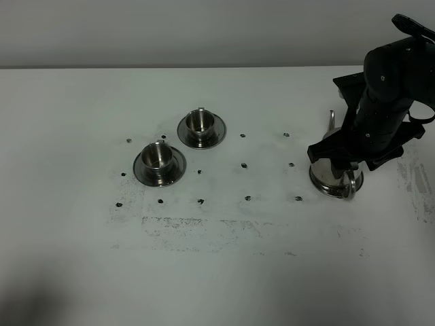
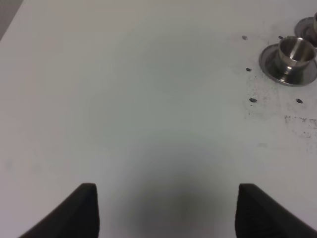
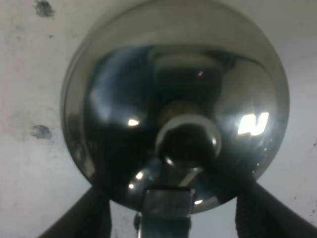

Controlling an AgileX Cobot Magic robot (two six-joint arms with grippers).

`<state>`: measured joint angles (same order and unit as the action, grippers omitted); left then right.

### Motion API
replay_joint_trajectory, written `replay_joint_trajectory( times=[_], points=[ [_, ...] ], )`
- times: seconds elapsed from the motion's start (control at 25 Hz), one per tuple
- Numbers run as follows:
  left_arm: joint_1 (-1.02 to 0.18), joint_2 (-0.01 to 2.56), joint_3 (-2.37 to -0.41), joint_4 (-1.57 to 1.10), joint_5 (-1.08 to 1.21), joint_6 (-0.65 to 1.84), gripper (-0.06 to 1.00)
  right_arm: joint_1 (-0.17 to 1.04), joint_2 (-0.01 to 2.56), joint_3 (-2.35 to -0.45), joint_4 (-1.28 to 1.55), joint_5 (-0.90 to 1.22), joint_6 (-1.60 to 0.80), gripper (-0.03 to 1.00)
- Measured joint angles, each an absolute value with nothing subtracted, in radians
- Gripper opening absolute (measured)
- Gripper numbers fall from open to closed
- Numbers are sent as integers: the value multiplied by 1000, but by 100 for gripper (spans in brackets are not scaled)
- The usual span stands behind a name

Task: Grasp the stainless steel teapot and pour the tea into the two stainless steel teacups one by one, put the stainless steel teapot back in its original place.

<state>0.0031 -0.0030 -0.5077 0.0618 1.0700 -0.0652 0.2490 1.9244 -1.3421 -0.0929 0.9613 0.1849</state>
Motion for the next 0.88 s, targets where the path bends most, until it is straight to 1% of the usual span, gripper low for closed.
replay_joint_trajectory(
  times=[0.48,0.6,0.68,0.76,0.88],
  points=[
    [3,-3,-508,62,1070,-65,56,249,1966,-1342,-93,931,187,52],
    [3,-3,-508,62,1070,-65,56,249,1966,-1342,-93,925,195,50],
    [3,-3,-508,62,1070,-65,56,249,1966,-1342,-92,925,203,45],
    [3,-3,-508,62,1070,-65,56,249,1966,-1342,-92,925,207,37],
    [3,-3,-508,62,1069,-65,56,249,1966,-1342,-92,925,206,20]
  ],
)
